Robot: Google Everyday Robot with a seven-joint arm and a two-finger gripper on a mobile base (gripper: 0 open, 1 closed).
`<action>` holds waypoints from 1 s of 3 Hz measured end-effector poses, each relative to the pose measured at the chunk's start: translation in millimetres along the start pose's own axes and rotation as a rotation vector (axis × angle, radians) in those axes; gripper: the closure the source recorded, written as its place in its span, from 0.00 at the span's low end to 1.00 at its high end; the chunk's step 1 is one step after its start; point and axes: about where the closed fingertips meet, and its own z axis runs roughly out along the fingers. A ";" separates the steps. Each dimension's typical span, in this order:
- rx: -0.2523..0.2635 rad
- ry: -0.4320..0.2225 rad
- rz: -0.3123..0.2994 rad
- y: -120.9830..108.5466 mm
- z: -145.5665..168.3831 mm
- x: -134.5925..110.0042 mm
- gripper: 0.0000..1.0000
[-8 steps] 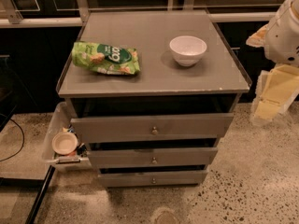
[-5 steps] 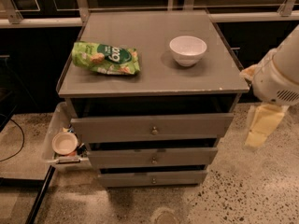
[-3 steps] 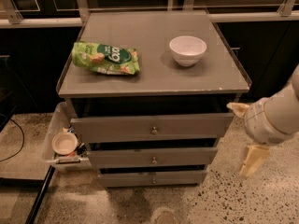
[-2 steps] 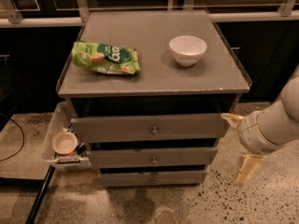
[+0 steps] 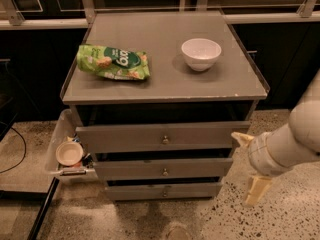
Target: Open bottom drawer
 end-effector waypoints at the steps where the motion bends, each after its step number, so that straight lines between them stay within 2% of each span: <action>1: -0.027 -0.038 -0.001 17.0 64.6 17.6 0.00; 3: -0.047 -0.122 -0.019 44.6 177.5 51.1 0.00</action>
Offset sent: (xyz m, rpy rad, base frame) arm 0.0000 0.0089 -0.2170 0.1375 0.0252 0.0590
